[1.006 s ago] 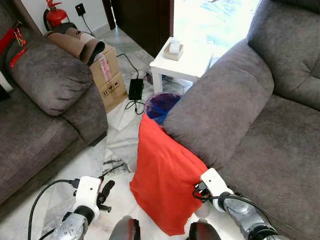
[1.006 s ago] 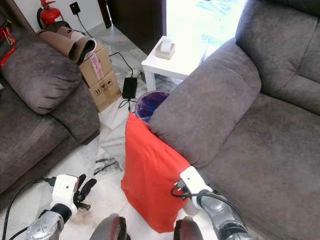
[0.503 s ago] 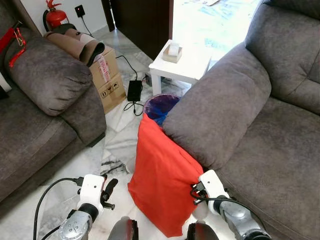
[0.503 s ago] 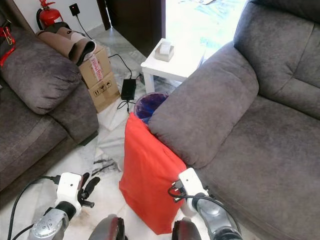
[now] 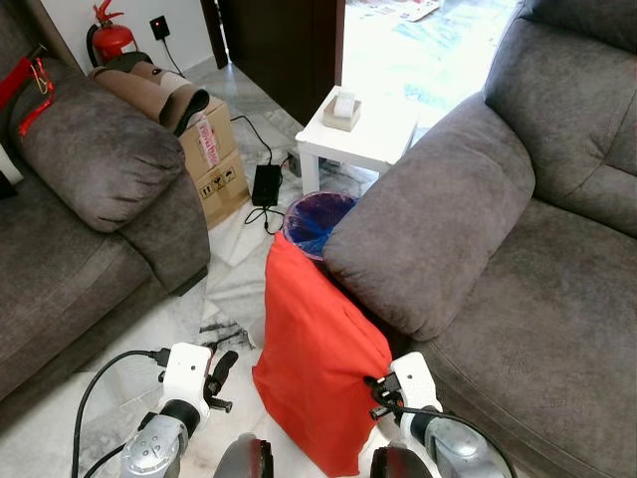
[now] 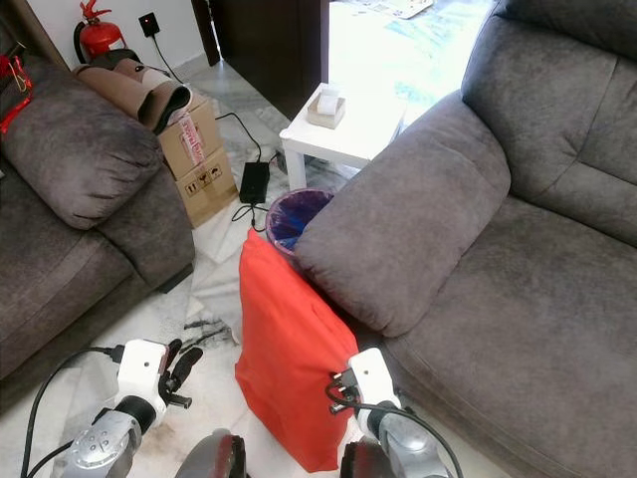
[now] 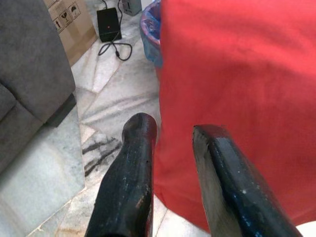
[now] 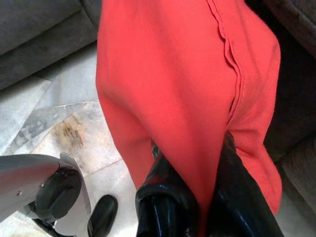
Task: Move the pillow to the sofa from floor
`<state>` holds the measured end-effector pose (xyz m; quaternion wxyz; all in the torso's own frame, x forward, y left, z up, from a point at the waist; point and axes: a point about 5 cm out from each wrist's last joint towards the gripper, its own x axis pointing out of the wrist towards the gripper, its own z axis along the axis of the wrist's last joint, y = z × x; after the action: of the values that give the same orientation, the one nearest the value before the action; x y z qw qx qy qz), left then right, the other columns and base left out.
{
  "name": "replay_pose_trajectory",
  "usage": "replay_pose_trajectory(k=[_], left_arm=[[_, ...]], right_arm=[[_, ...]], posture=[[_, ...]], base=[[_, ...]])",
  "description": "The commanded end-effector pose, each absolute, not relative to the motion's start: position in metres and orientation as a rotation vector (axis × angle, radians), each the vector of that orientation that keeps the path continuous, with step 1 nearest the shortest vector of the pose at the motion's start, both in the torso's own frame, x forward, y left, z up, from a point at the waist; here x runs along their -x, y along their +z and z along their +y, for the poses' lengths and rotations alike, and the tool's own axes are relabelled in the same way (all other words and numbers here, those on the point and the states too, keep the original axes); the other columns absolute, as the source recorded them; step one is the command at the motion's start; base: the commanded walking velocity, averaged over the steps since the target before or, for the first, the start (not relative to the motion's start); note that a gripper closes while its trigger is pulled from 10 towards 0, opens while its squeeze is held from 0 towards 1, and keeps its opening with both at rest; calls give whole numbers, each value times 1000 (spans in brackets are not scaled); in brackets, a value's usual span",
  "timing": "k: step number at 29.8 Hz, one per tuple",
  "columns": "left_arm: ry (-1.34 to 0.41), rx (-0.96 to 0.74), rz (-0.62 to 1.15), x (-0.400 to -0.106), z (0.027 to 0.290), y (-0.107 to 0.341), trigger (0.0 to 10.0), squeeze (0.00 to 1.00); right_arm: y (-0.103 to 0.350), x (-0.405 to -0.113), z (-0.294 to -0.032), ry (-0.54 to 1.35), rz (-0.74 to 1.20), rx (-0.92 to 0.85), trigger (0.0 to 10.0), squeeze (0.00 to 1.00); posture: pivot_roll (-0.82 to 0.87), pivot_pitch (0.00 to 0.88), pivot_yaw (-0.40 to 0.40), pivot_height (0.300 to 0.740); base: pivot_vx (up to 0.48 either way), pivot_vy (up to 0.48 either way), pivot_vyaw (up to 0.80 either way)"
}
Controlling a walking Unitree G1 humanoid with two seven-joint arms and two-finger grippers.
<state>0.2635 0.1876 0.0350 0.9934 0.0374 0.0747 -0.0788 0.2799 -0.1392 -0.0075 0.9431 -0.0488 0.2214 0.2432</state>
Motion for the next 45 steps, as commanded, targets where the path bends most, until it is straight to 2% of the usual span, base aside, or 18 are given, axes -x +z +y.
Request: replay_pose_trajectory(k=[1,14,30,31,42,45], left_arm=[[-145,-86,182,-257,192,27,10000,0],[-161,-92,177,-258,191,27,10000,0],[-152,-86,177,-258,192,26,10000,0],[-150,-86,177,-258,193,26,10000,0],[-137,-90,171,-259,196,28,10000,0],[-138,-87,171,-260,196,28,10000,0]], right_arm=[[-10,-275,-135,522,440,90,0,0],[-23,-257,-139,528,471,86,0,0],[-24,-259,-148,439,481,43,0,0],[-23,-261,-148,421,475,24,10000,0],[-18,-266,-146,383,444,-37,10000,0],[-12,-270,-146,400,408,-46,10000,0]], posture=[[109,165,35,650],[105,144,39,650],[107,168,35,650],[107,174,36,650],[114,179,28,650],[114,180,28,669]], base=[[0,0,0],[0,0,0],[0,0,0],[0,0,0],[0,0,0],[0,0,0]])
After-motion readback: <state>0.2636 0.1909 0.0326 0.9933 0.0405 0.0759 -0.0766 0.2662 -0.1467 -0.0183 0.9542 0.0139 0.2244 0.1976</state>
